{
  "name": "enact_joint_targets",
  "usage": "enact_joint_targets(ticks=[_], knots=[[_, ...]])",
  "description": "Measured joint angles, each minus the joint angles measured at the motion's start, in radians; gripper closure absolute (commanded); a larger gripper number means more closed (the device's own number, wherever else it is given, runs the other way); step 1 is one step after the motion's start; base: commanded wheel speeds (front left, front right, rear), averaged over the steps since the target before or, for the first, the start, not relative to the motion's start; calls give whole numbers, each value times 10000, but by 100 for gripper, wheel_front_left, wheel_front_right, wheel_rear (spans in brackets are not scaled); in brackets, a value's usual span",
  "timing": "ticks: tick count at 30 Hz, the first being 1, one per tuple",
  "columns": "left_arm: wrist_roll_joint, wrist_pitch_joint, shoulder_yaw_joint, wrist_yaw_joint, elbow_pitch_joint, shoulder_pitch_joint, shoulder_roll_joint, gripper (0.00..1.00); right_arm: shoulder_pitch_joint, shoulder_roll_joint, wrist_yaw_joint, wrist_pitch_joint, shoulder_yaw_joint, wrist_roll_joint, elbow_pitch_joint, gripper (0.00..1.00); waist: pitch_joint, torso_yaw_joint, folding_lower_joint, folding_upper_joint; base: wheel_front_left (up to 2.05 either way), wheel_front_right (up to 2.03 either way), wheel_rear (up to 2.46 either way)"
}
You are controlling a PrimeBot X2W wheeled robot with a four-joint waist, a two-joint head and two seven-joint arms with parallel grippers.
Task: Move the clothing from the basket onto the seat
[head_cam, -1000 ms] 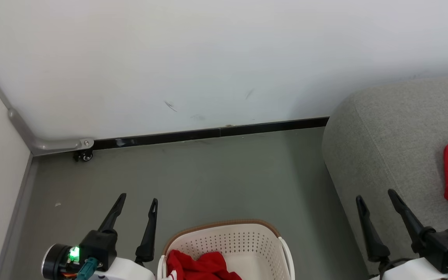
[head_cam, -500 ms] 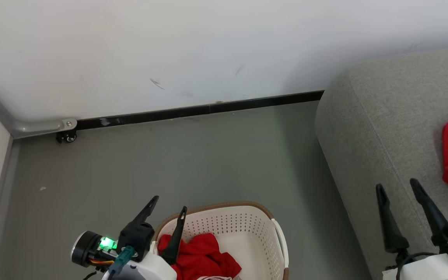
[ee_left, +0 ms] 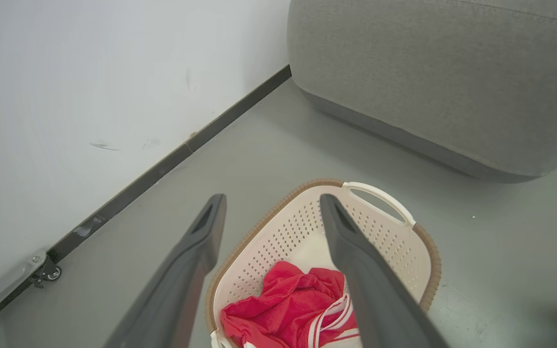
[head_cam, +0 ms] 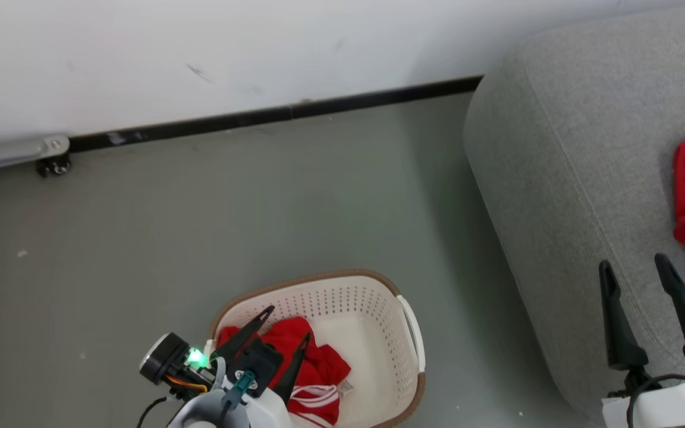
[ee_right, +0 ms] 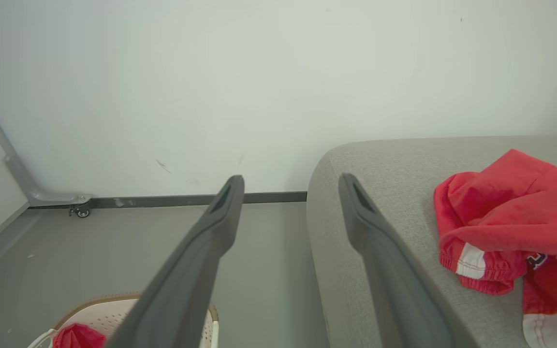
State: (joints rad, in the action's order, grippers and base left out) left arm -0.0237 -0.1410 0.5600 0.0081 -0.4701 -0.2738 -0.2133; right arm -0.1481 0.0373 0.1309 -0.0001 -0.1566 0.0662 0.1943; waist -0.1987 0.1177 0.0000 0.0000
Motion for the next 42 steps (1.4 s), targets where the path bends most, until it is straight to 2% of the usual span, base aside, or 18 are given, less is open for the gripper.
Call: enact_joint_targets(ticks=[16,42], knots=[[991,88,755,-351,-1530,-1179,-107,0,1005,-2,0,-184,48,255,303,0,-1808,631,0,0,0,0,0],[2334,320,1592,-433,-3653,-2972,-288,0,2650,2,0,-894,410,773,73,0,-4255,1474,0,0,0,0,0]])
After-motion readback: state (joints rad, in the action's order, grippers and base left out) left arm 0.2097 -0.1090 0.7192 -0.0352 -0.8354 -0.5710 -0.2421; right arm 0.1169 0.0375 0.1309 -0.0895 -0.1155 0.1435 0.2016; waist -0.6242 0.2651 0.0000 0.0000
